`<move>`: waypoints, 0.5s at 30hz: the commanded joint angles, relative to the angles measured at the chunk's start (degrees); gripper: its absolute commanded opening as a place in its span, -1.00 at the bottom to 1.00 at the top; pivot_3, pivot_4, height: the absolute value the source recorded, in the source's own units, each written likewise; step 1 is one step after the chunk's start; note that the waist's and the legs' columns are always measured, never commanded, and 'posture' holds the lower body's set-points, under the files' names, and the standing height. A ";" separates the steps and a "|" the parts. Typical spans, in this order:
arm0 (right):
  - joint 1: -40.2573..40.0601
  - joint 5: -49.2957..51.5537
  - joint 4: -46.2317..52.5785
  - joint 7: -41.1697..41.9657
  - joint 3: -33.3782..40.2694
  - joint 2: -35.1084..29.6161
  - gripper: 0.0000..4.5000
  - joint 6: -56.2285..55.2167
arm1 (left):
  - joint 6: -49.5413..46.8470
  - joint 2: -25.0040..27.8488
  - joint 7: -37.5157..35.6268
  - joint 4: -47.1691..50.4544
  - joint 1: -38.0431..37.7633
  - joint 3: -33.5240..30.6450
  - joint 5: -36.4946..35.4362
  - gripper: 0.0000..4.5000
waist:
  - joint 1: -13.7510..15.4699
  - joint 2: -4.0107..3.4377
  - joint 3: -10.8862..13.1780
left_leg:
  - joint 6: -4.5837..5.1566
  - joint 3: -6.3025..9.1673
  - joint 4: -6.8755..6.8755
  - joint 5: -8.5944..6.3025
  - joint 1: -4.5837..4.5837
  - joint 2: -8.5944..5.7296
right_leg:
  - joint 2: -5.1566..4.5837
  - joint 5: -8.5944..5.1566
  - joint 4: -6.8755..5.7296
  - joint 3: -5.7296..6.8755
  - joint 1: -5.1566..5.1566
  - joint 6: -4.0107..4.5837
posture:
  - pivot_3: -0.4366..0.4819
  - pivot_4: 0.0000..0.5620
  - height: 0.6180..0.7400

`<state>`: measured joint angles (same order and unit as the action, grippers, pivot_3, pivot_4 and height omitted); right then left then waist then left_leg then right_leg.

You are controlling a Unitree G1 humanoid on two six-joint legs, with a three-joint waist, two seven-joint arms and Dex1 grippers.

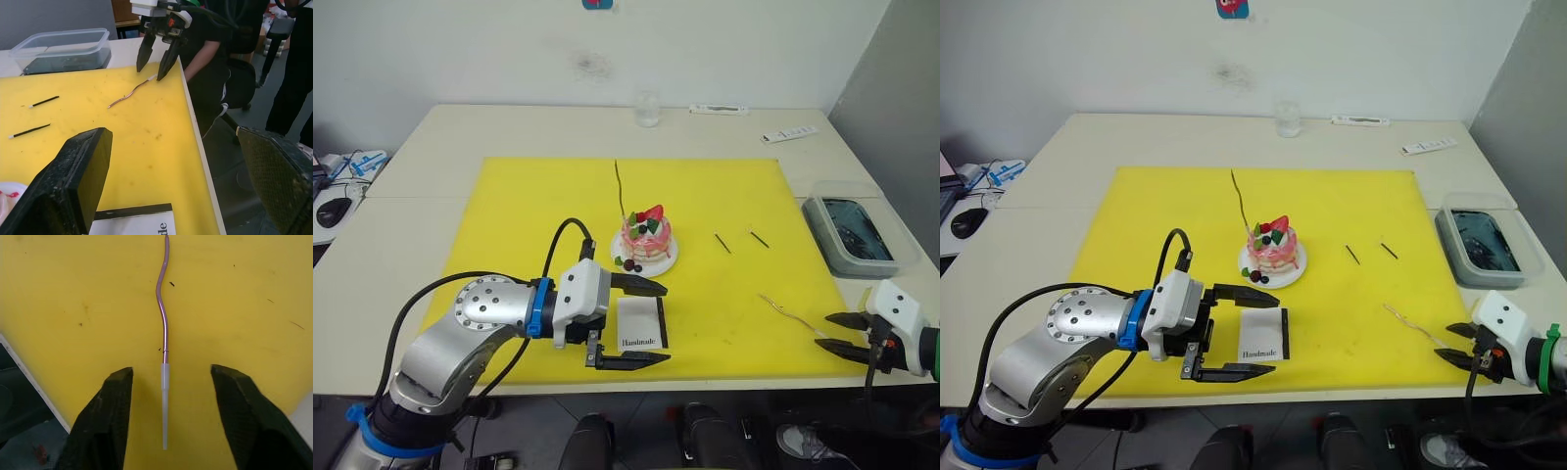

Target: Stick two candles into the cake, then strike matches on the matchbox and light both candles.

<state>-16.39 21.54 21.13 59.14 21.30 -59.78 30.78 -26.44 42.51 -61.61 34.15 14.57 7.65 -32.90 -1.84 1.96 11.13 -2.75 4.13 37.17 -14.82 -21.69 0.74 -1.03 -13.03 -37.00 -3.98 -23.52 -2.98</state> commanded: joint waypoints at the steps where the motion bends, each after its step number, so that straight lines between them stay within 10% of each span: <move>1: 1.45 1.74 4.42 1.72 5.13 -3.61 0.10 3.33 | 1.29 0.08 -0.21 0.79 -0.43 -0.11 0.37 1.00 | 0.00 -0.01 0.00 | 0.00 0.00 0.00 0.00 0.01 0.00 | 0.00 0.00 0.00 0.00 0.00 0.00 | -0.05 -0.47 1.00; 6: 3.01 3.99 10.78 2.78 6.79 -9.78 0.10 13.77 | 1.69 0.20 -0.10 0.38 -0.71 0.13 1.69 1.00 | 0.01 -0.03 0.01 | 0.00 0.02 0.01 0.00 0.02 0.01 | 0.01 0.01 -0.01 0.02 0.01 -0.01 | -0.05 -0.47 1.00; 15: 15.54 4.69 13.41 -1.72 -11.57 -23.09 0.10 32.17 | 2.89 -1.79 0.81 0.88 -0.66 3.28 4.60 1.00 | 0.06 -0.06 0.02 | 0.00 -0.01 -0.01 0.00 -0.05 0.00 | -0.03 0.00 0.07 0.02 -0.06 0.00 | -0.05 -0.47 1.00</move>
<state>-1.91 26.19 34.83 57.33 11.85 -81.54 62.40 -24.96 41.08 -61.28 33.72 13.66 10.21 -28.83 -1.79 1.90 11.15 -2.76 4.12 37.15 -14.82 -21.76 0.75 -1.06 -13.04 -36.93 -3.95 -23.60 -2.96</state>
